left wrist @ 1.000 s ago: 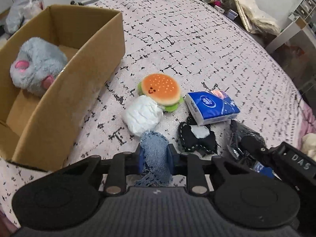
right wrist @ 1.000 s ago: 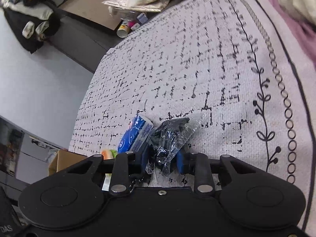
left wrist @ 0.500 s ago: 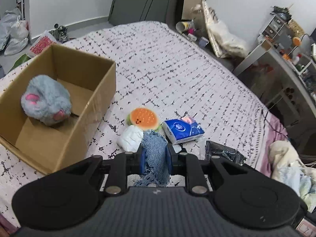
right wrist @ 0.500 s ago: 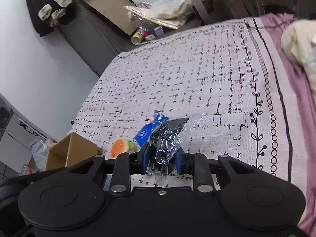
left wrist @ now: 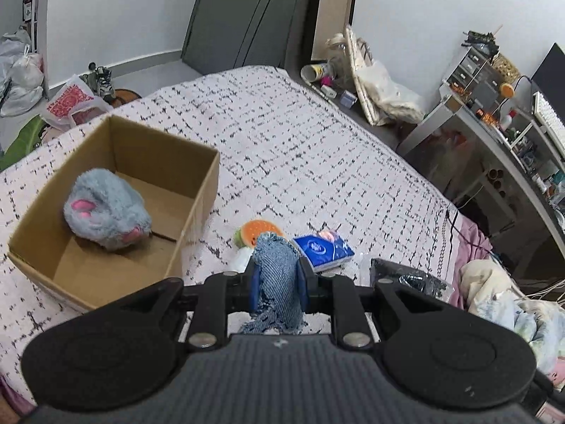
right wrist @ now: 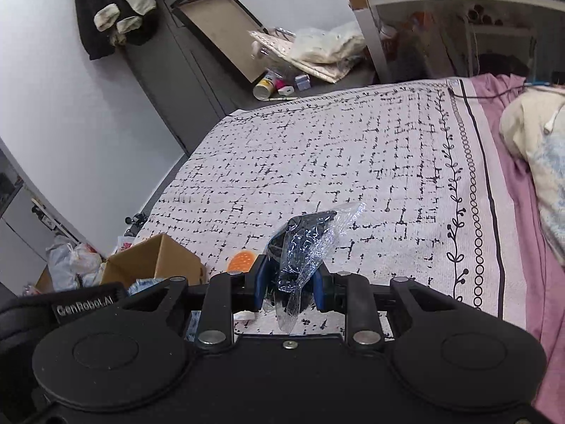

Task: Organize soft objects
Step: 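Carry the denim heart to the box and release it with the left gripper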

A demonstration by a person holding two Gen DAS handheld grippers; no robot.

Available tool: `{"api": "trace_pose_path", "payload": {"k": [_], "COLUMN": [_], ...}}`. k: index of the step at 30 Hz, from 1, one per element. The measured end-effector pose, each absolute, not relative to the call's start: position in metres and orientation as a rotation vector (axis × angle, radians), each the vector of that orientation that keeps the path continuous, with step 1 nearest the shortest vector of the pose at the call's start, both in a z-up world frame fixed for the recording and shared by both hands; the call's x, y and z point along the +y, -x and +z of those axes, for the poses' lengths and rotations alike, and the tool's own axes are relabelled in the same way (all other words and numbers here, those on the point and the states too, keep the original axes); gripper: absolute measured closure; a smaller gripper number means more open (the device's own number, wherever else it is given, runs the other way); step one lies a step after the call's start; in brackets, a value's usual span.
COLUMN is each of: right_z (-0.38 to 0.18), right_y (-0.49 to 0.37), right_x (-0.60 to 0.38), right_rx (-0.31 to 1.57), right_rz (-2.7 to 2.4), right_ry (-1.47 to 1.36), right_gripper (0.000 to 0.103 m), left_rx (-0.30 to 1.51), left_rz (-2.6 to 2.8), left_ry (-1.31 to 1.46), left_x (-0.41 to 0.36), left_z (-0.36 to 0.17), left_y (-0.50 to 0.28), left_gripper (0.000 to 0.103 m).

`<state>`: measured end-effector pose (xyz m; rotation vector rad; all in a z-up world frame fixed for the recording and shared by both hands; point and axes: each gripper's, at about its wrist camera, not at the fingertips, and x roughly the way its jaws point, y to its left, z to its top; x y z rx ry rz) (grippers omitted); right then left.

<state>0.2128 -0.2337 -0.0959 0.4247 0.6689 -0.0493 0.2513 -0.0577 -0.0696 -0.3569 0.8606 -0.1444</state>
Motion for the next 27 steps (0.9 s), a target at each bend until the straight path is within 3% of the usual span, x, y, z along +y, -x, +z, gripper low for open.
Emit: {"api": "trace_pose_path", "payload": {"k": [27], "right_z": [-0.067], "right_y": [-0.226], "right_x": [-0.16], "right_rx": [0.591], "right_rz": [0.059], "right_ry": [-0.357], "right_gripper": [0.077], "left_rx": [0.726], "left_rz": [-0.097], "left_ry": [0.354], "left_x": [0.028], "left_z": [-0.044], "left_y": [-0.269], "left_gripper": [0.083]}}
